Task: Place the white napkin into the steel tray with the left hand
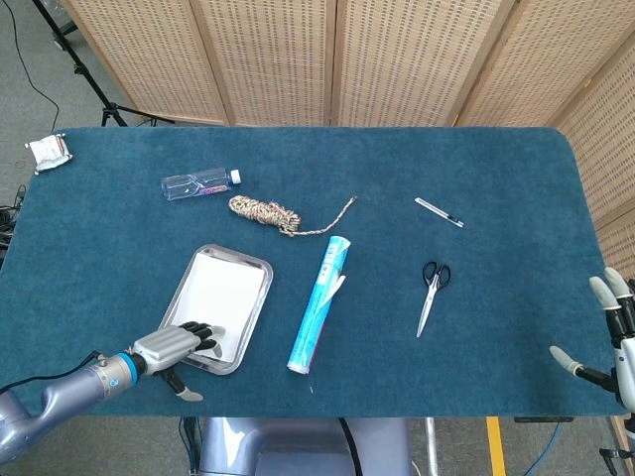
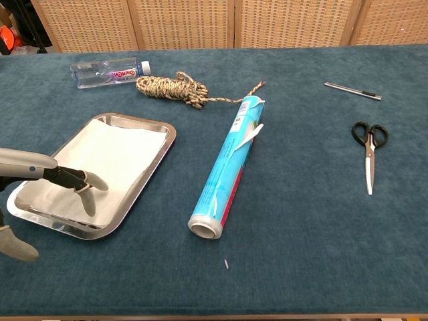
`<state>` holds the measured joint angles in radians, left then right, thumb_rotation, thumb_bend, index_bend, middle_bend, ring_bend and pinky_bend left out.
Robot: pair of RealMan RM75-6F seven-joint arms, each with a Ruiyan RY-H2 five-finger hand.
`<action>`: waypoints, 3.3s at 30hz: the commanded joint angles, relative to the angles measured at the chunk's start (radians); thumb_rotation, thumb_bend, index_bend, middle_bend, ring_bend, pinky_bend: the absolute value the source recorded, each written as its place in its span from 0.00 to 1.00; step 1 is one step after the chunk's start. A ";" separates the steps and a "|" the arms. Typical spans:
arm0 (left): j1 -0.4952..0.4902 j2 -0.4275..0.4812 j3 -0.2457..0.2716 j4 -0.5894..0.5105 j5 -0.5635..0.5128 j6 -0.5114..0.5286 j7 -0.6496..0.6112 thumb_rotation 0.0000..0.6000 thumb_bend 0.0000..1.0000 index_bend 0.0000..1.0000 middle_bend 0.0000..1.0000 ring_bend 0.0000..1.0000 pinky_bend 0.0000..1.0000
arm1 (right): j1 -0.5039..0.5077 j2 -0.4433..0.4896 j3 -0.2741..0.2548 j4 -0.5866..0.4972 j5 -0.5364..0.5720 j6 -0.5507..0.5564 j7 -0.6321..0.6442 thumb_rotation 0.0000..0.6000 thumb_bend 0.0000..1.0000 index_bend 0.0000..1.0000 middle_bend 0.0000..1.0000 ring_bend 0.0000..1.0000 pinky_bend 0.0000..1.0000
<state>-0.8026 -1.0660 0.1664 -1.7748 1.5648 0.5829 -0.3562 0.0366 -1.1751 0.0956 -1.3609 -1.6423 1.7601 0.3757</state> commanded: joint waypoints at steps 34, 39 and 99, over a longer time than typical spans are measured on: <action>0.007 0.013 0.017 0.027 0.021 0.019 -0.033 0.64 0.11 0.26 0.07 0.02 0.08 | 0.000 -0.002 0.001 0.000 0.001 0.001 -0.001 1.00 0.00 0.00 0.00 0.00 0.00; 0.045 0.004 -0.010 0.039 0.060 0.151 -0.078 0.64 0.11 0.26 0.07 0.02 0.08 | 0.000 -0.003 0.003 0.001 0.002 0.003 -0.004 1.00 0.00 0.00 0.00 0.00 0.00; 0.623 -0.269 -0.107 0.463 0.104 1.118 -0.275 0.63 0.06 0.22 0.03 0.02 0.08 | 0.005 -0.012 -0.030 0.002 -0.072 0.034 -0.012 1.00 0.00 0.00 0.00 0.00 0.00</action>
<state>-0.1866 -1.3229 0.0683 -1.3241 1.6744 1.6925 -0.6259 0.0416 -1.1874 0.0667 -1.3596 -1.7130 1.7926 0.3628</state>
